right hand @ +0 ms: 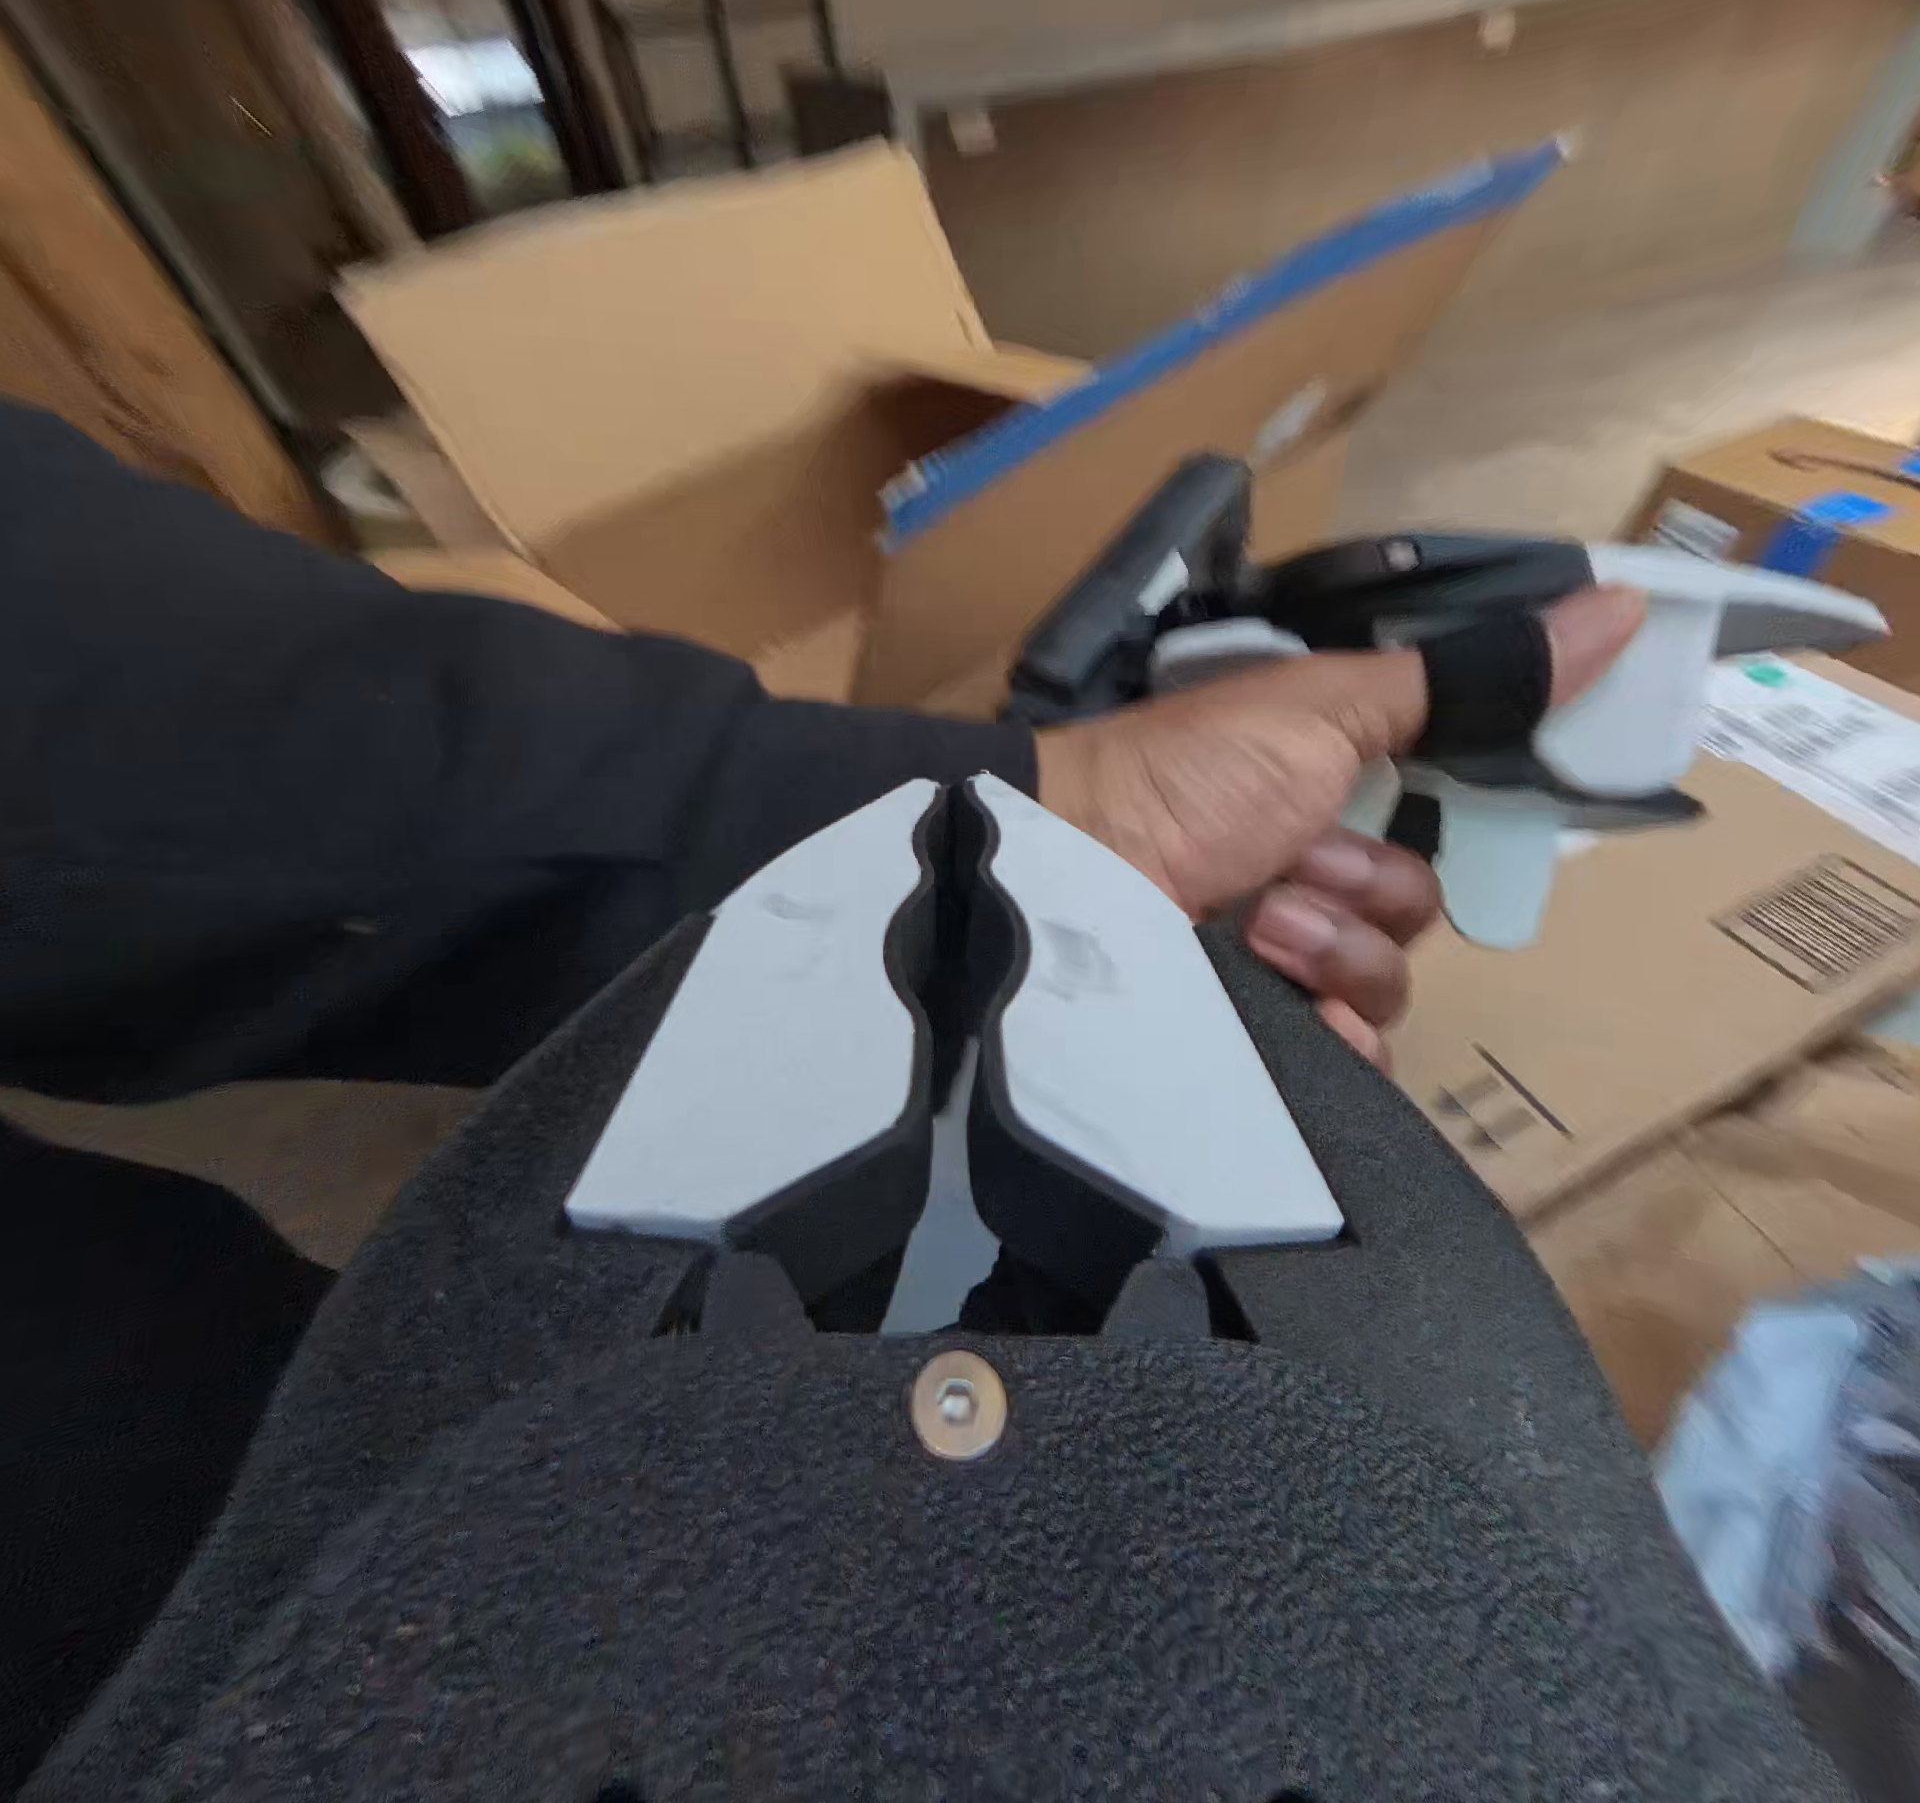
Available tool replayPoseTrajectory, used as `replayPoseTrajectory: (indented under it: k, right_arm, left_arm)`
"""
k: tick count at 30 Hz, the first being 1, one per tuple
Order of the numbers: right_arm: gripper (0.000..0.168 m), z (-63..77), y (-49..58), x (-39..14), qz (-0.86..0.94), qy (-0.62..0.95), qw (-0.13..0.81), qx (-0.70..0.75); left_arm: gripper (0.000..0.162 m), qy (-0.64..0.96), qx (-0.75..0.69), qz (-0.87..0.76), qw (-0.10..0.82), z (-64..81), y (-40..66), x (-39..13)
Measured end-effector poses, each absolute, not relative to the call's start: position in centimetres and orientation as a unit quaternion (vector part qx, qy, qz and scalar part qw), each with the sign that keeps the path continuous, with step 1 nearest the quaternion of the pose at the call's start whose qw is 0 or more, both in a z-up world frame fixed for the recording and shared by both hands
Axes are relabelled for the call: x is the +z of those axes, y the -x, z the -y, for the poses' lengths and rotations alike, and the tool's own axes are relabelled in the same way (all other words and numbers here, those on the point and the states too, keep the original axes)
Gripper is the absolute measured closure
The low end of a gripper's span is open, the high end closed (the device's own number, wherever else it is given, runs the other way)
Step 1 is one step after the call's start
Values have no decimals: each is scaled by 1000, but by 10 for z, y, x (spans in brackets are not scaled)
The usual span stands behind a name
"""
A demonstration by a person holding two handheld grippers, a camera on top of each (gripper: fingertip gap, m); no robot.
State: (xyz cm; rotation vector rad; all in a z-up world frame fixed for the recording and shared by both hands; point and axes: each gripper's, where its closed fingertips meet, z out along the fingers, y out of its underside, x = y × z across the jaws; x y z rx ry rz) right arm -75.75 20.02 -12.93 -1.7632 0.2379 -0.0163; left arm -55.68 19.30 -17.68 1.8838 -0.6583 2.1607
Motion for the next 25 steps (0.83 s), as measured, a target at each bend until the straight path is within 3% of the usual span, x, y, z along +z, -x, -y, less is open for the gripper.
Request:
replayPoseTrajectory:
  k: [1, 5, 9, 13, 18, 25]
  right_arm:
    - [168, -198, 748, -142, -108, 784, 610, -49]
    - [168, -166, 718, -164, -198, 796, 568, -75]
    - [168, -110, 677, -232, -331, 871, 358, -50]
    - [168, -66, 639, -253, -433, 860, 269, 37]
    - [168, -64, 606, -250, -481, 831, 270, 74]
    - [168, -88, 617, -233, -477, 807, 324, 125]
  left_arm:
    - [100, -632, 734, 224, 104, -191, 556, -174]
    - [102, -634, 717, 280, 73, -198, 558, -177]
    - [103, -592, 685, 424, 34, -178, 576, -168]
    - [105, -487, 600, 635, 1, -119, 629, -147]
    - [110, -378, 493, 779, -82, -51, 644, -126]
    - [114, -377, 461, 789, -152, -64, 640, -126]
